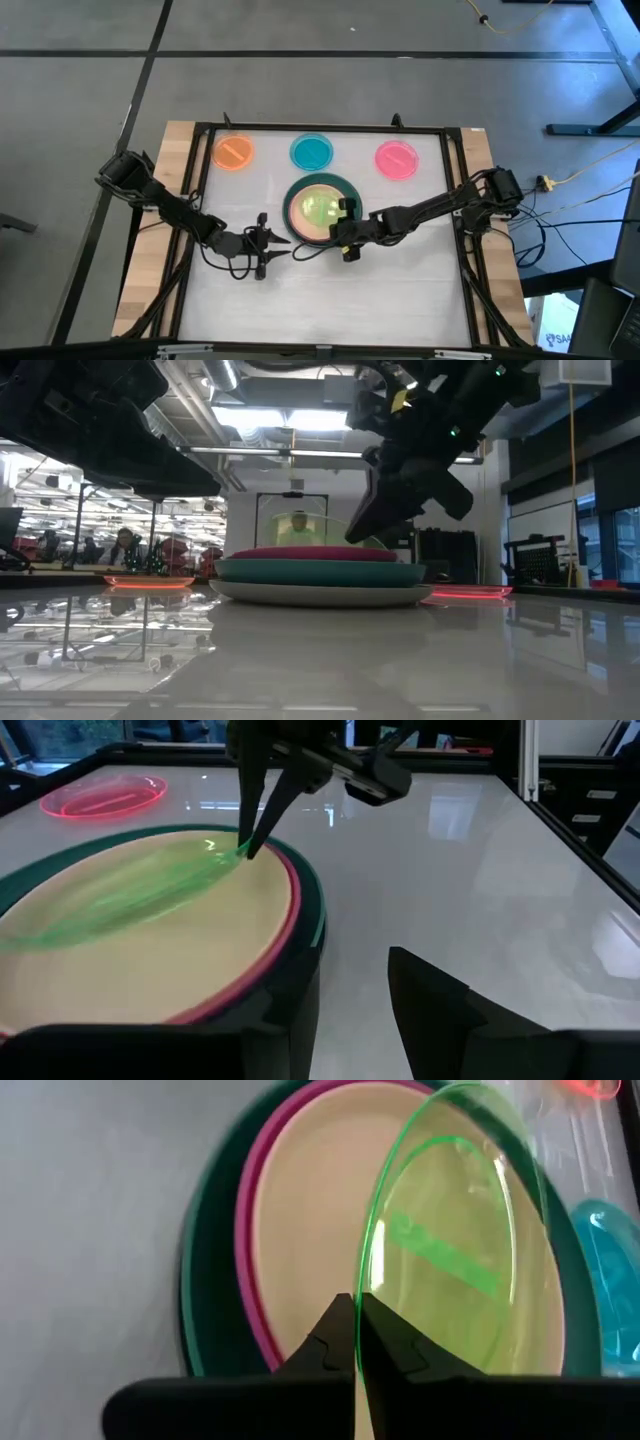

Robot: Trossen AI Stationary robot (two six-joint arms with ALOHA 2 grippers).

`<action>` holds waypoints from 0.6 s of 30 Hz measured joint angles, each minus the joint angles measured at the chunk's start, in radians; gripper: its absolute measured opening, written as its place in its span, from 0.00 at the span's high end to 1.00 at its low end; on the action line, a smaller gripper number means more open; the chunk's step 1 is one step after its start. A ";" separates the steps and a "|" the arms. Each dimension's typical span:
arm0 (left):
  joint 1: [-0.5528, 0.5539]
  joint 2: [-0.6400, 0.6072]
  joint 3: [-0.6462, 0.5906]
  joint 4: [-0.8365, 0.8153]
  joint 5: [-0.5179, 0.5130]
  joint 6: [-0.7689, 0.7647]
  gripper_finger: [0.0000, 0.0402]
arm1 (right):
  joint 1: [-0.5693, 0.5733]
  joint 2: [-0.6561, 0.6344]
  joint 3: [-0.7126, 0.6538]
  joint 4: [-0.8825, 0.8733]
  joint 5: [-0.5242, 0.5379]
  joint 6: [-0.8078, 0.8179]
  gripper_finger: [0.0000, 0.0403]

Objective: Stack plastic plates
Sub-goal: Stack the light green plate on top of the beige plate

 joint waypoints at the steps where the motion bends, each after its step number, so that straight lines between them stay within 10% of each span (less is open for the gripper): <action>1: 0.000 0.000 0.000 0.000 0.000 0.000 0.72 | 0.000 0.000 0.000 -0.006 0.001 0.000 1.00; 18: 0.000 0.000 0.000 0.000 0.000 -0.007 0.72 | -0.007 0.000 0.000 -0.032 -0.018 0.036 0.93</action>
